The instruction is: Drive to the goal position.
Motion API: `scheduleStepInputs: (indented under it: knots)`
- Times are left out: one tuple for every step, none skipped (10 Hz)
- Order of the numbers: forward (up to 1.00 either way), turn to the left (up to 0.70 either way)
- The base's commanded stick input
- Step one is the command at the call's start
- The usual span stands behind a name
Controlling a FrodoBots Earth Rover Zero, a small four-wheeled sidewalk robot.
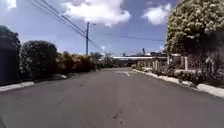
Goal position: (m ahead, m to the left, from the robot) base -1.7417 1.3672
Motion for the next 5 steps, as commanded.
scheduleStepInputs:
  knots:
    - [0.45, 0.0]
    - [0.45, 0.0]
    - [0.45, 0.0]
    - [0.45, 0.0]
    - [0.45, 0.0]
